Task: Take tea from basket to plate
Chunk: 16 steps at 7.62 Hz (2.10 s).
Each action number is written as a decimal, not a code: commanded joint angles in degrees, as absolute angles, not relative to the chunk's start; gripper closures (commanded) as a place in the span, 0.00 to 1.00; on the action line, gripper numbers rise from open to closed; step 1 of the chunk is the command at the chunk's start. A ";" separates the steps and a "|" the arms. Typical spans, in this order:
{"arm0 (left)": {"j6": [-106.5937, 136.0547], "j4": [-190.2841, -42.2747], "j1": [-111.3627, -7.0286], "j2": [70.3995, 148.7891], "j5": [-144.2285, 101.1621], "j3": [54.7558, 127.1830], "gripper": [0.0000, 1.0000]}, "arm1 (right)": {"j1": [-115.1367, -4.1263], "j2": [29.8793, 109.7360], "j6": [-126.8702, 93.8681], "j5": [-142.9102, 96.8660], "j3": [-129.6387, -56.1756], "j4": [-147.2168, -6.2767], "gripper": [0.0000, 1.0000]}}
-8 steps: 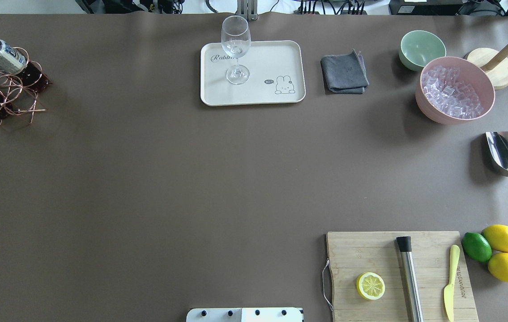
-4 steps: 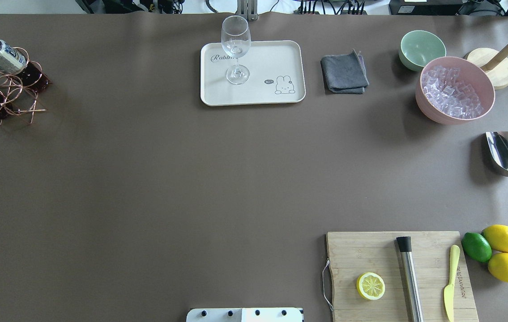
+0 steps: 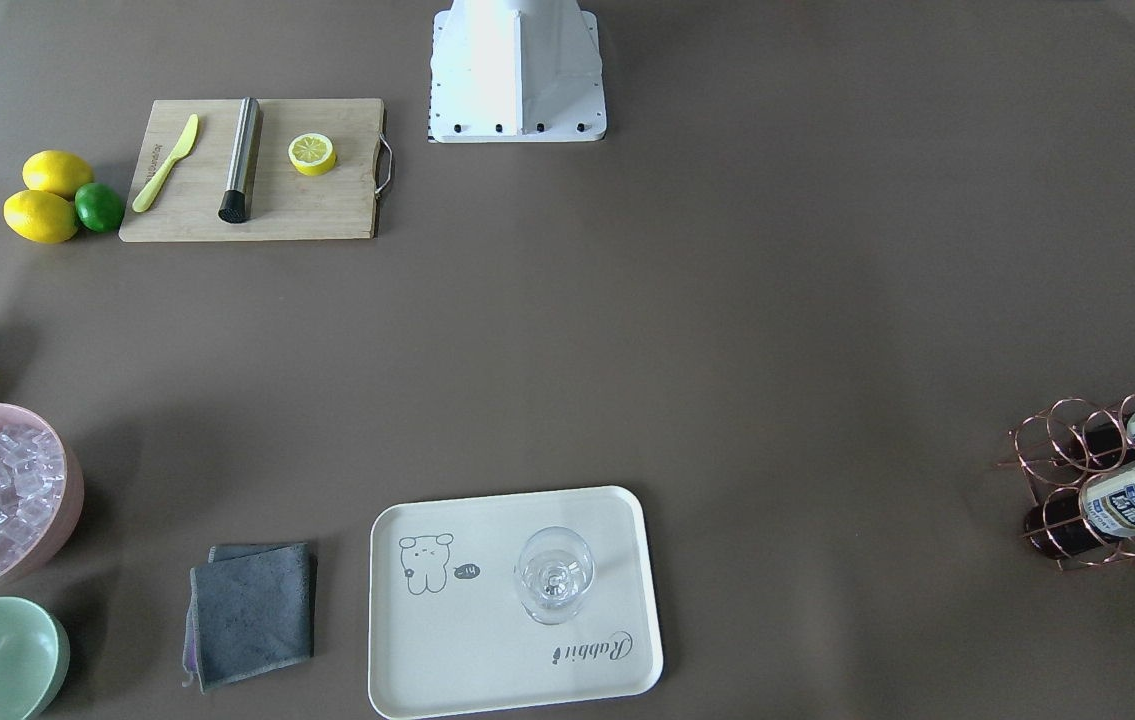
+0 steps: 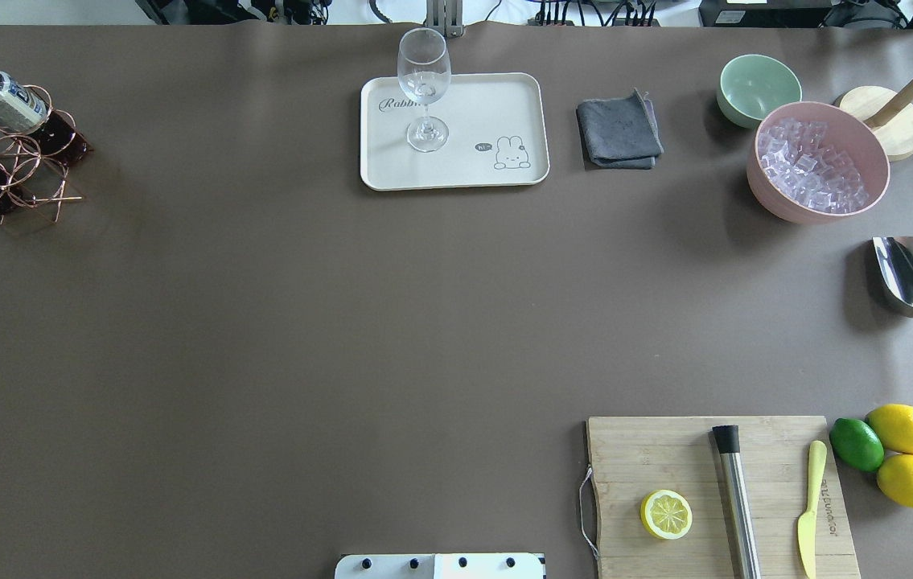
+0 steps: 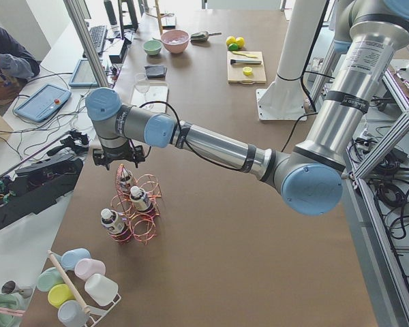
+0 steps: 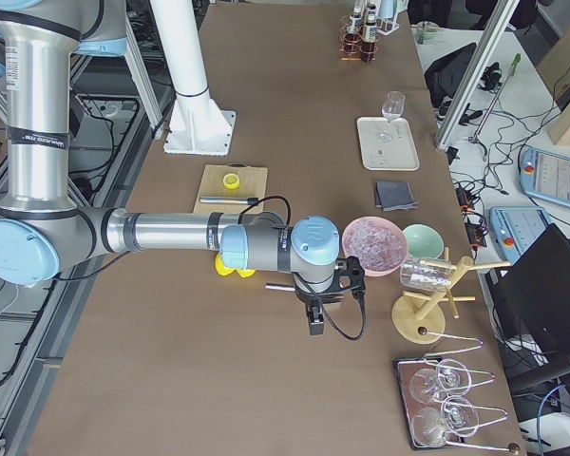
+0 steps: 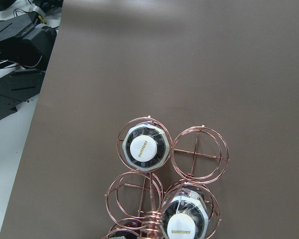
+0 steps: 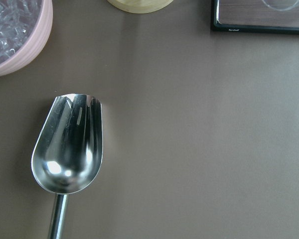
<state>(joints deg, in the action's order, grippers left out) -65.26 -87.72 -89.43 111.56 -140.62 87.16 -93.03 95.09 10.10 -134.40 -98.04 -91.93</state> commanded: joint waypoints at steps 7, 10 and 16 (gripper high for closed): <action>-71.71 -88.24 -89.65 110.83 -140.18 84.64 0.27 | -92.20 95.01 10.11 -134.30 -98.00 -91.85 0.00; -71.37 -88.07 -89.65 110.92 -140.19 84.55 1.00 | -92.02 95.01 10.02 -134.30 -97.91 -91.85 0.00; -71.28 -78.16 -90.88 111.44 -140.54 98.40 1.00 | -92.02 95.01 10.02 -134.30 -97.91 -91.93 0.00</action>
<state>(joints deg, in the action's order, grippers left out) -71.30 -83.57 -90.89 111.20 -140.65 91.60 -92.02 94.97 10.02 -134.30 -97.91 -91.88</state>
